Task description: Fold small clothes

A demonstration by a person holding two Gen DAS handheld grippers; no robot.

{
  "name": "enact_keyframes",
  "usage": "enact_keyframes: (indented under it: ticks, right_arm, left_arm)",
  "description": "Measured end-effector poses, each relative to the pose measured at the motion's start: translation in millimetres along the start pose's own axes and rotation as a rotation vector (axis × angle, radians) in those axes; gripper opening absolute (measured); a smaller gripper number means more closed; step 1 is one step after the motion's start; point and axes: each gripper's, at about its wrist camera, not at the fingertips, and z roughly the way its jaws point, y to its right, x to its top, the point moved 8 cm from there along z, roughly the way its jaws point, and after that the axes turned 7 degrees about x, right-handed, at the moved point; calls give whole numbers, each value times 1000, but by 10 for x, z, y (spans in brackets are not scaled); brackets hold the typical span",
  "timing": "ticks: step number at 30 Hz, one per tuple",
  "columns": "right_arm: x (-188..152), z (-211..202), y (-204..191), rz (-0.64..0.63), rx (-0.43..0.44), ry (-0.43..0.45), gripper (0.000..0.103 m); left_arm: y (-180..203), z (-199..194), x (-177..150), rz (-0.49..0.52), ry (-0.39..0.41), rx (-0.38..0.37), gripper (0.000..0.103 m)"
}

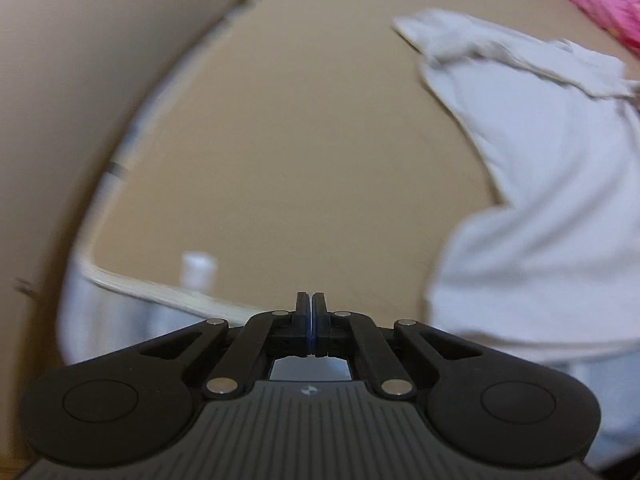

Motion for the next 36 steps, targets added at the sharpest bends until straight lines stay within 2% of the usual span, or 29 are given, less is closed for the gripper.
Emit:
enact_keyframes:
  ticks: [3,4,5,7,9,12,13,14,15,16,18,20,22,23,25,26,28,31,32,34,36]
  right_arm:
    - [-25,50,169,77,-27,-31,48]
    - [-30,75,196,93,-39,-32,49]
    - [-39,104,230,104,-55,-34,49]
    - [-61,186,265,115,-88,-58,49]
    - [-127,237,269,129,-105,-97,49]
    - [-119,298,194,85,-121,-99,51]
    - [-135,303,138,60,-105,-97,45]
    - [-114,320,87,42,-84,-99,29]
    - [-107,319,42,26,-54,-100,17]
    - [-101,310,-3,15,-22,-97,6]
    - [-19,234,-41,5,14,-52,5]
    - [124,-31,59,59,53,47,3]
    - [232,-427,222,120,74,147,3]
    - [244,-629,276,128,82,182,2]
    - [181,-1079,356,139,99,219,0]
    - [111,-1217,371,139,98,201,0]
    - [-85,-1382,321,86,87,135,0]
    - [-398,-1272,250,-70,3,-3,0]
    - [-433,-1196,285,-96,-28,-16,1]
    - [-444,-1057,442,-59,-76,9,3]
    - [-473,-874,649,54,-69,2,10]
  left_arm:
    - [19,-132,95,-64,42,-109,4]
    - [128,-108,102,-101,43,-162,16]
    - [159,-127,84,-140,34,-219,32]
    - [268,-129,101,-171,6,-289,38]
    - [425,-105,104,-142,-17,-312,38]
    - [649,-12,49,-88,-32,-319,38]
    - [749,9,-6,-69,-30,-310,37]
    - [835,76,-1,-45,-22,-288,31]
    - [871,105,-32,-23,-13,-262,24]
    - [901,109,-31,0,-7,-236,7]
    - [887,107,-109,23,14,-224,5]
    - [817,-30,-139,23,53,-240,4]
    - [734,-232,-139,-6,100,-297,4]
    - [659,-406,-175,-24,134,-348,4]
    - [569,-653,-291,-11,181,-386,4]
    - [542,-733,-385,9,191,-388,4]
    - [557,-720,-591,53,157,-362,4]
    - [667,-591,-700,126,85,-328,7]
    - [681,-563,-695,132,75,-319,10]
    - [702,-486,-620,107,61,-300,19]
    - [749,-418,-543,82,43,-290,23]
